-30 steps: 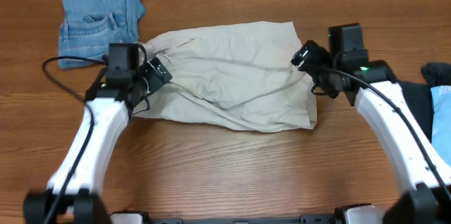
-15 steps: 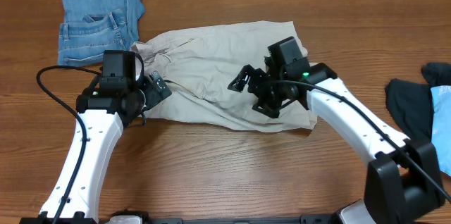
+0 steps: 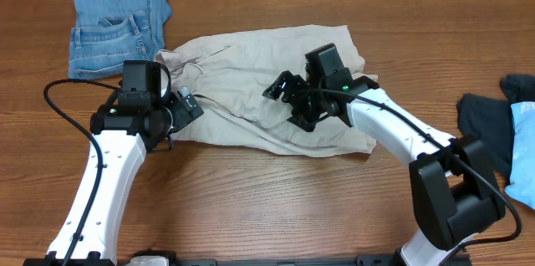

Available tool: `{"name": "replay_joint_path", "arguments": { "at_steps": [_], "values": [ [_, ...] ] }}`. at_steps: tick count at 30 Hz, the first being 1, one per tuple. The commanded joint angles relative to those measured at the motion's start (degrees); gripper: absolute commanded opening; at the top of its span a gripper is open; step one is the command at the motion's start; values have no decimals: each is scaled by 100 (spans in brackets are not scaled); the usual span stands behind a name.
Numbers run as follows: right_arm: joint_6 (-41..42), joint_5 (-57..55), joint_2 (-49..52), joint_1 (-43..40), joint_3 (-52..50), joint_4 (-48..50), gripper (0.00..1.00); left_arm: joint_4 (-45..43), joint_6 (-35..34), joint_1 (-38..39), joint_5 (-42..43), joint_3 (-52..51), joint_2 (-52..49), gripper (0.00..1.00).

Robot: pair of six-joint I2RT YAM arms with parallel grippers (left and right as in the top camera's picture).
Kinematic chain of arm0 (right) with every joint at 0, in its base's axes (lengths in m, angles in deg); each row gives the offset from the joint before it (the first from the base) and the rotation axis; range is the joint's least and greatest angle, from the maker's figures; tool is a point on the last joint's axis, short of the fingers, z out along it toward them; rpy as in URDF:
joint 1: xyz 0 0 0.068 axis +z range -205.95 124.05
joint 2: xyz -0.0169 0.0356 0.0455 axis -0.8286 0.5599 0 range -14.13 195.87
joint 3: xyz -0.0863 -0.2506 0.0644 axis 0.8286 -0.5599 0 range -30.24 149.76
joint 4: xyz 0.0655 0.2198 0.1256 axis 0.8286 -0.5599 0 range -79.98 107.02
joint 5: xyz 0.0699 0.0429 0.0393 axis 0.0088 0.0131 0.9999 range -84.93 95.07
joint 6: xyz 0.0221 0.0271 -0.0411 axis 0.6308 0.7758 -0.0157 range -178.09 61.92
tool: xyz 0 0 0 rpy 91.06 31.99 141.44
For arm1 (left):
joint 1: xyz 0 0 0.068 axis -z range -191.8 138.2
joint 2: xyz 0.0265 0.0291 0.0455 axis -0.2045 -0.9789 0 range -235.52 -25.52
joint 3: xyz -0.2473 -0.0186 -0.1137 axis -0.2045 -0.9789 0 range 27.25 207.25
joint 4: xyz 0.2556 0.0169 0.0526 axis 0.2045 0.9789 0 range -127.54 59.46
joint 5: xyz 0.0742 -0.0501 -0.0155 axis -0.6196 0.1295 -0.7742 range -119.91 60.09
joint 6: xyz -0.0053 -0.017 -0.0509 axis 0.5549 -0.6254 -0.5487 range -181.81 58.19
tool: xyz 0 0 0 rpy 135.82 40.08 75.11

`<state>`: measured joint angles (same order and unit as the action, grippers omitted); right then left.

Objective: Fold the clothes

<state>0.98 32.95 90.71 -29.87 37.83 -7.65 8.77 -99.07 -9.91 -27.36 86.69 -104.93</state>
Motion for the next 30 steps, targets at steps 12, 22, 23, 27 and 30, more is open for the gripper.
{"name": "replay_joint_path", "arguments": {
  "at_steps": [12,22,23,27,30],
  "values": [
    [798,-557,308,-358,35,2590,31,15,302,-13,2,61,-9,100],
    [-1353,-1711,17,-1252,721,-9,84,-321,846,7,503,63,-9,71],
    [-1585,-1464,-142,-1440,931,-426,95,-315,855,7,533,63,-9,73],
    [-2291,-822,-986,-1906,1268,-1657,100,-415,852,9,1390,63,-9,87],
    [-2529,-828,-1423,-1945,1268,-2465,99,-470,811,184,1788,63,-55,80]
  ]
}}
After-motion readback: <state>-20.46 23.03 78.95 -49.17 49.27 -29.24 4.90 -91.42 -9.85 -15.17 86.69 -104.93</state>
